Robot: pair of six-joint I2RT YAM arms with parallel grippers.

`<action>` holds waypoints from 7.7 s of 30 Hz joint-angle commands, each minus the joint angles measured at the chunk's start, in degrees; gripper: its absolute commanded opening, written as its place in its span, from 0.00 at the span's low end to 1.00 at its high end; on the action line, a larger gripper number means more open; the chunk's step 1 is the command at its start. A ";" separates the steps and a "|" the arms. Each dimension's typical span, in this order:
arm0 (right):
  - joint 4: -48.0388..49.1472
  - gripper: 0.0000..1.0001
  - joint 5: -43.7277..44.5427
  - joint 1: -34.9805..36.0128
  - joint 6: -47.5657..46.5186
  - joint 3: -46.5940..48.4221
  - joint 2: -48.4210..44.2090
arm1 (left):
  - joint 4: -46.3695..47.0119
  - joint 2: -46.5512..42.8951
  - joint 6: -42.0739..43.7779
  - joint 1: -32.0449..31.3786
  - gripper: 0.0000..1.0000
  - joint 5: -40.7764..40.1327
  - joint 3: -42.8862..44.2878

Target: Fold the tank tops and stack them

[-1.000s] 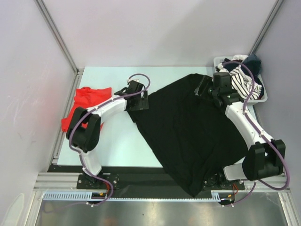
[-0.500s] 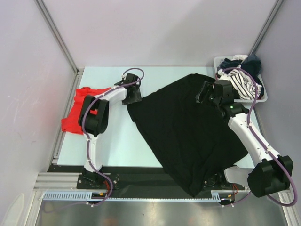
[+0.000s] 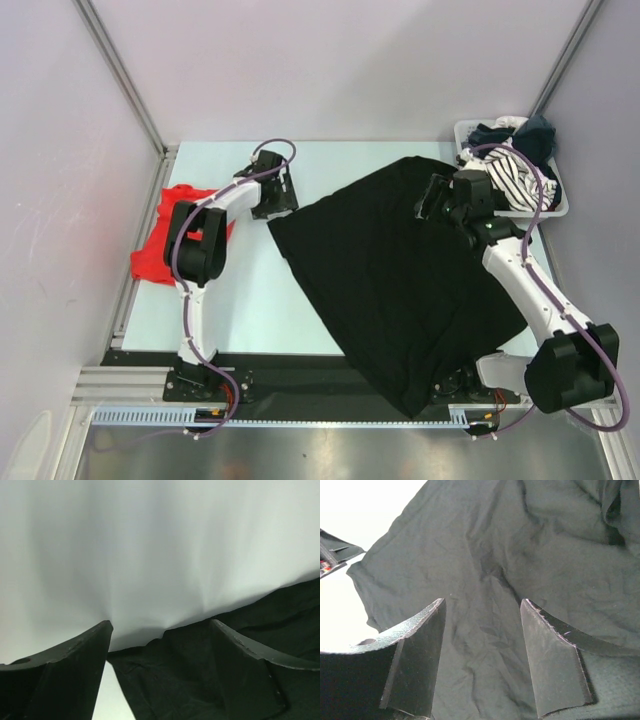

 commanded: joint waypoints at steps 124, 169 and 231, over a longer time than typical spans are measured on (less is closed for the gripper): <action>0.76 0.35 -8.34 -4.35 2.22 75.88 81.23 | 10.83 -23.19 5.02 9.53 0.00 11.27 -29.03; 8.15 0.00 -29.25 -13.58 13.73 81.87 80.63 | 10.74 -28.20 4.41 3.20 0.00 3.81 -33.07; 11.73 0.00 -7.29 -15.95 -1.91 35.74 46.72 | 15.58 -47.80 -3.67 -39.95 0.00 -21.95 -53.81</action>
